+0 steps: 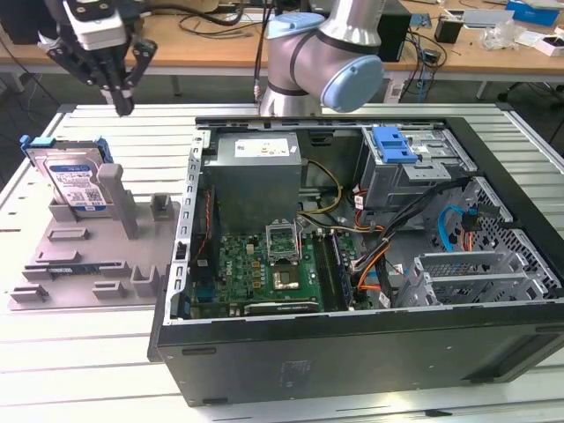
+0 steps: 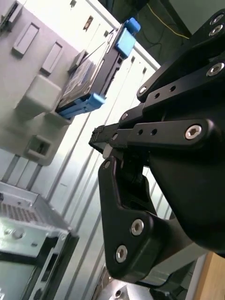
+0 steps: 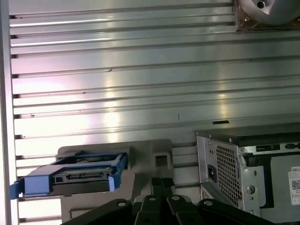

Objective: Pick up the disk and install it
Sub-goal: 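Reach for the disk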

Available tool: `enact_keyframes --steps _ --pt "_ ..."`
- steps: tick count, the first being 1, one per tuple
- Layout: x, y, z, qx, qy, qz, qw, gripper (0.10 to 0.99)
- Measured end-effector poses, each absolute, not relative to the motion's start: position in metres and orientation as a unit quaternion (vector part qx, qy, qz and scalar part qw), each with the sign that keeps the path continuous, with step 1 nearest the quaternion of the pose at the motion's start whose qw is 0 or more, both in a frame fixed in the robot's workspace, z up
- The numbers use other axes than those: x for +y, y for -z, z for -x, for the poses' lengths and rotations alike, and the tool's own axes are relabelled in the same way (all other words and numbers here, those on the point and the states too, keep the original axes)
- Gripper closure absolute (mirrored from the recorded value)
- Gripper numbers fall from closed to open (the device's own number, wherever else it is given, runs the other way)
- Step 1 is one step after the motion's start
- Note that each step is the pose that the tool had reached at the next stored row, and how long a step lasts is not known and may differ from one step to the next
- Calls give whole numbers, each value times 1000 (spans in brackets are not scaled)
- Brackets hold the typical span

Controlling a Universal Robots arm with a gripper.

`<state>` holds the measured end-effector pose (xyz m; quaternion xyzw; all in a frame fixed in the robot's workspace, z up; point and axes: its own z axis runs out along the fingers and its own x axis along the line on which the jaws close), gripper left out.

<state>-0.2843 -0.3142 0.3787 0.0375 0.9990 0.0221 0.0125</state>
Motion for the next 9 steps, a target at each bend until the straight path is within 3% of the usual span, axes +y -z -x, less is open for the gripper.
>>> enact_keyframes --steps 9 --pt "-306 -373 329 999 -22 -37 12 980"
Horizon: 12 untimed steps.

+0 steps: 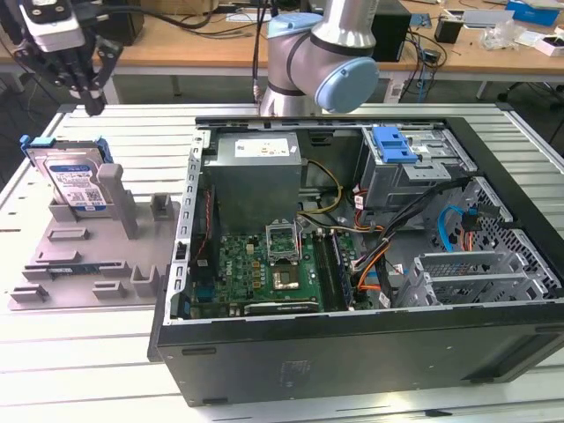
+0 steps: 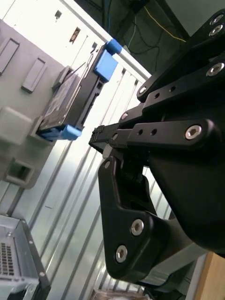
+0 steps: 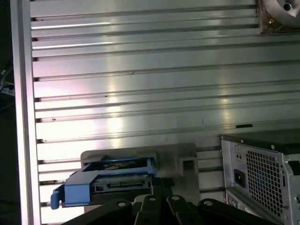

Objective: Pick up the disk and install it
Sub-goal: 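Reach for the disk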

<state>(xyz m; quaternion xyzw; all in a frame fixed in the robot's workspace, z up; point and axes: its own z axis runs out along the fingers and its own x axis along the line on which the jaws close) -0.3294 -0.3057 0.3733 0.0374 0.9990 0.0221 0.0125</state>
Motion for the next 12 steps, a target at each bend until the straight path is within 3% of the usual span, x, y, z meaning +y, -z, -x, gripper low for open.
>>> enact_keyframes --steps 12 --pt "-306 -373 330 999 -22 -37 11 980"
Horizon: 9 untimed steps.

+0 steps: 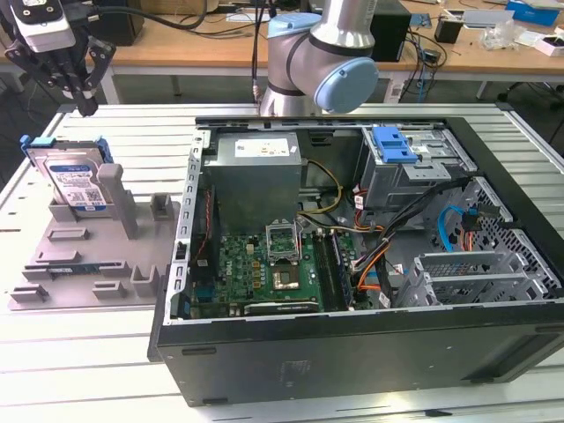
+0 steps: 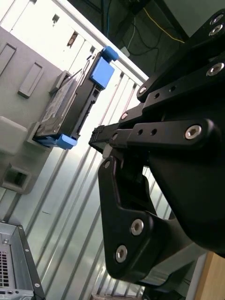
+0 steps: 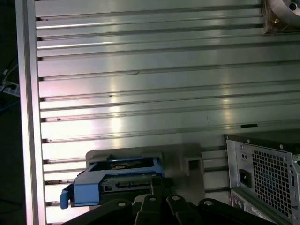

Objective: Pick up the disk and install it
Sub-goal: 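Reach for the disk, then pick up the disk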

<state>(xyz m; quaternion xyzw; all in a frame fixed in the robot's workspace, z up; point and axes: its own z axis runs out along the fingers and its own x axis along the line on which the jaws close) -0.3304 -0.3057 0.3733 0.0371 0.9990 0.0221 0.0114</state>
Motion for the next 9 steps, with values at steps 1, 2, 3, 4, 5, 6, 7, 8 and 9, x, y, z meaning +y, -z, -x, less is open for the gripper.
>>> enact_keyframes --steps 1,2,3,4,5,6,7,8,9 --pt "-306 -373 330 999 -22 -37 11 980" --pt "-306 -373 330 999 -22 -37 11 980" --pt "-306 -373 330 999 -22 -37 11 980" --pt "-306 -373 331 999 -22 -37 11 980" --pt "-306 -373 330 999 -22 -37 11 980" --pt "-306 -373 330 999 -22 -37 11 980" --pt "-306 -373 331 999 -22 -37 11 980" --pt "-306 -373 331 999 -22 -37 11 980" --pt "-306 -373 331 999 -22 -36 10 980"
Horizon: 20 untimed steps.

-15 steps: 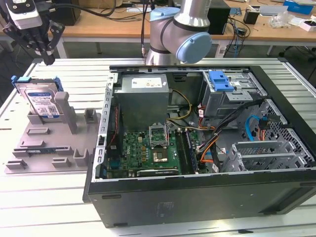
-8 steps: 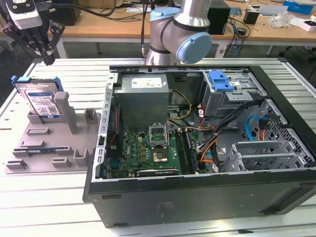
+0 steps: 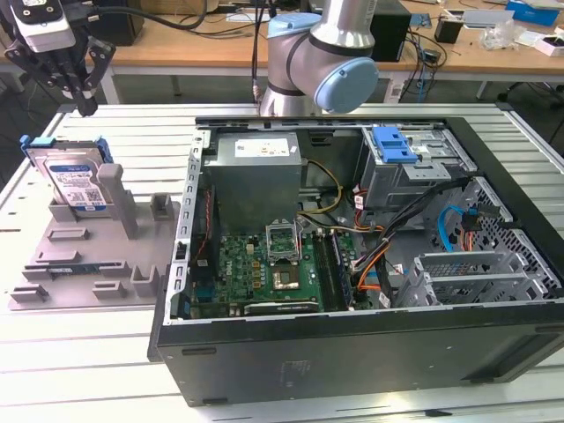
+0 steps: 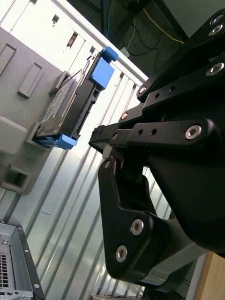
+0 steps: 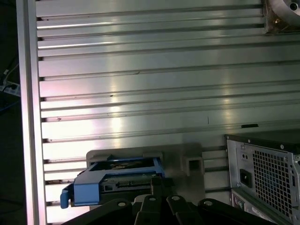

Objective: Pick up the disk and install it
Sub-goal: 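Pick up the disk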

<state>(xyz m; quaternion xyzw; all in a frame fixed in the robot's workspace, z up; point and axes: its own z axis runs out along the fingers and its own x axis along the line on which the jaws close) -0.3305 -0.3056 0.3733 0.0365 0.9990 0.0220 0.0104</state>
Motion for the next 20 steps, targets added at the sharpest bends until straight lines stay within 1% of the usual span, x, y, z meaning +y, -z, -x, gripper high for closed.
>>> enact_keyframes --steps 11,13,20 --pt "-306 -373 331 999 -22 -28 10 980" --pt "-306 -373 331 1000 -22 16 8 980" --pt "-306 -373 331 995 -23 92 6 980"
